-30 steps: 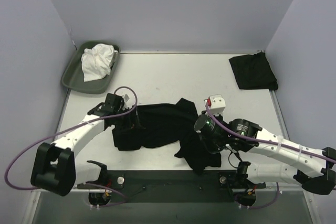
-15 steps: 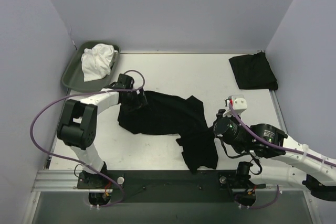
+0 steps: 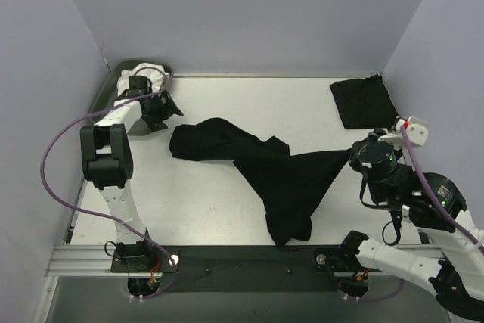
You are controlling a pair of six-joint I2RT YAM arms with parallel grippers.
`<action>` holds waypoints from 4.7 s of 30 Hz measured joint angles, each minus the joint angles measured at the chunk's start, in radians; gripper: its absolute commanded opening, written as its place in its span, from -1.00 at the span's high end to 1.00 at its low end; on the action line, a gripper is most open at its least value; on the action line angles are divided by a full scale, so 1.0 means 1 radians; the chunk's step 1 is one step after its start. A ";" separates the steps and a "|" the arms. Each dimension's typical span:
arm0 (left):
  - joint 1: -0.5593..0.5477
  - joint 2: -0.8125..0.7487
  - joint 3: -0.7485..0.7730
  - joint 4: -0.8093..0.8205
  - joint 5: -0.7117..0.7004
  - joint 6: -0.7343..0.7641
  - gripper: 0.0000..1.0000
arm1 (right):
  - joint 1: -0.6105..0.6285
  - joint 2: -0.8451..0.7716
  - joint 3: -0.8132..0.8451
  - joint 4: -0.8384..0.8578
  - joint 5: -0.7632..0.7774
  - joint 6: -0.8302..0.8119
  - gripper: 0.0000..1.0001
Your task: Fold and stack the t-shirts
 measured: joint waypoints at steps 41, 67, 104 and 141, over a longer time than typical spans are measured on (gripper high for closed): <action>-0.168 -0.498 -0.730 0.192 -0.196 -0.161 -0.33 | -0.082 0.004 -0.146 0.119 -0.145 -0.064 1.00; -0.128 -0.814 -0.425 -0.001 -0.130 -0.099 0.85 | -0.117 0.138 0.040 0.142 -0.179 -0.188 1.00; -0.223 -1.049 -0.652 -0.331 -0.145 0.078 -0.95 | -0.117 0.167 -0.065 0.132 -0.291 -0.227 1.00; -0.219 -1.083 -0.796 -0.659 -0.369 -0.192 -0.76 | -0.114 0.126 -0.478 0.559 -0.619 -0.235 1.00</action>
